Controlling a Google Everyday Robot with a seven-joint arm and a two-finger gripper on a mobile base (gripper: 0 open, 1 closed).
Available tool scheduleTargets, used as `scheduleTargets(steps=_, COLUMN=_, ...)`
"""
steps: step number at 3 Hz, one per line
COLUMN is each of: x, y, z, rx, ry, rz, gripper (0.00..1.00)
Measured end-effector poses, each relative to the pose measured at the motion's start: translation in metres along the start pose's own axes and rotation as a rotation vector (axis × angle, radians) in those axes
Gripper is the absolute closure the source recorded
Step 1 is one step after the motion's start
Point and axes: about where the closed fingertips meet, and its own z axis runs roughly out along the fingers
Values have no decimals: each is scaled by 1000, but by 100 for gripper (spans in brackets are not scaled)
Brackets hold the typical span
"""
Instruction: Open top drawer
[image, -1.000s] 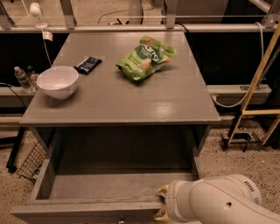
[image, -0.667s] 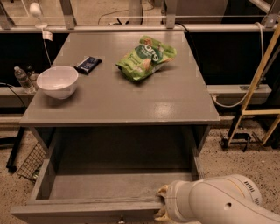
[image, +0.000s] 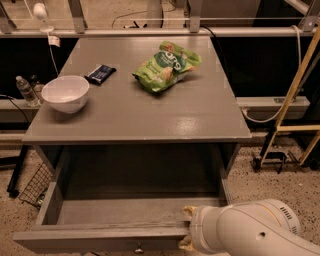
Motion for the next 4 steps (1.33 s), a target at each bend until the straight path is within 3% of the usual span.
scheduleTargets(steps=1, x=-2, y=-7, z=-6, rx=21, ry=-12, rz=-6, gripper=0)
scheduleTargets(steps=3, x=0, y=-50, z=-62, rx=126, ry=3, rz=-25, gripper=0)
scheduleTargets(steps=4, x=24, y=-79, z=-97, rx=166, ry=16, rz=7, gripper=0)
